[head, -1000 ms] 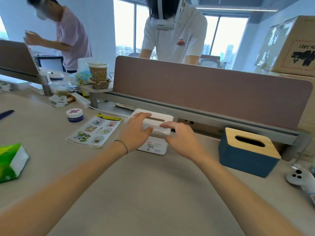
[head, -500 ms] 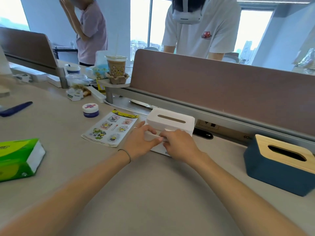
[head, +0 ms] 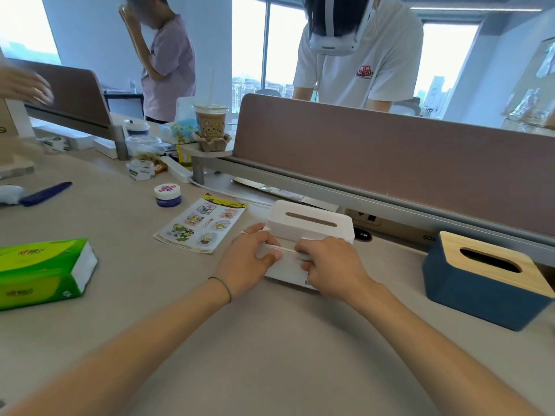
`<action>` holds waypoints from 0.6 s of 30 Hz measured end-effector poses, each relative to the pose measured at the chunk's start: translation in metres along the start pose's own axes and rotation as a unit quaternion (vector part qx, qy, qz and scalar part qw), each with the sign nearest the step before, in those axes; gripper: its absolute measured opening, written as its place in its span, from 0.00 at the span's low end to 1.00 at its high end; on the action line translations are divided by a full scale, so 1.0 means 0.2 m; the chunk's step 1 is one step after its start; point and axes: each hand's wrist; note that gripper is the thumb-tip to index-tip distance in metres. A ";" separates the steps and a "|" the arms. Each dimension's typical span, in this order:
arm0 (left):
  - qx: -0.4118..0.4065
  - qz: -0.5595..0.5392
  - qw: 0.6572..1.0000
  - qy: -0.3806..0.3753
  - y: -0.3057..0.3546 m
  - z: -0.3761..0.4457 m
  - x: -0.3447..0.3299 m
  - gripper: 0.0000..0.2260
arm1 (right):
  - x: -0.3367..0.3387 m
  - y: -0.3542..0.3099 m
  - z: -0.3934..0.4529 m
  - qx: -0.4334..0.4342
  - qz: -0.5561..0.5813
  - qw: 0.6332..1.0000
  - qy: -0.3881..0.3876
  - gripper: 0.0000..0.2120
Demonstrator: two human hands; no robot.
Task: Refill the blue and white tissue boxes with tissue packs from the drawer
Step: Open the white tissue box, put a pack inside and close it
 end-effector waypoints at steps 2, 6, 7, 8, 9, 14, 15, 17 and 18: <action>-0.014 -0.009 1.000 0.007 0.03 -0.07 -0.02 0.05 | 0.01 -0.01 -0.08 0.005 -0.001 1.000 0.008 0.09; -0.035 -0.028 0.999 -0.003 0.07 -0.22 -0.08 0.06 | 0.01 -0.04 -0.24 0.015 -0.005 1.000 0.014 0.07; -0.036 -0.026 0.999 -0.004 0.07 -0.25 -0.09 0.06 | 0.01 -0.04 -0.28 0.014 -0.008 1.000 0.012 0.07; -0.036 -0.025 0.999 -0.004 0.06 -0.28 -0.10 0.06 | 0.01 -0.05 -0.30 0.013 -0.011 1.000 0.009 0.07; -0.036 -0.025 0.999 -0.004 0.06 -0.29 -0.11 0.06 | 0.01 -0.05 -0.32 0.011 -0.013 1.000 0.003 0.08; -0.031 -0.011 0.999 -0.003 0.03 -0.30 -0.14 0.04 | 0.02 -0.05 -0.34 0.014 -0.004 1.000 -0.013 0.08; -0.029 -0.010 1.000 -0.001 0.03 -0.30 -0.14 0.04 | 0.03 -0.04 -0.32 0.016 -0.007 1.000 -0.019 0.09; -0.027 -0.003 1.000 -0.001 0.04 -0.29 -0.13 0.04 | 0.05 -0.03 -0.30 0.021 -0.013 0.999 -0.037 0.09; -0.028 0.002 1.000 -0.001 0.04 -0.29 -0.13 0.05 | 0.05 -0.03 -0.28 0.021 -0.015 0.999 -0.043 0.08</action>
Point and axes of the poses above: each hand's wrist, its own z-axis towards the middle knuckle, its own x-axis out of the back of the hand, y = z × x, and after that the axes turned 10 degrees about -y, right-handed
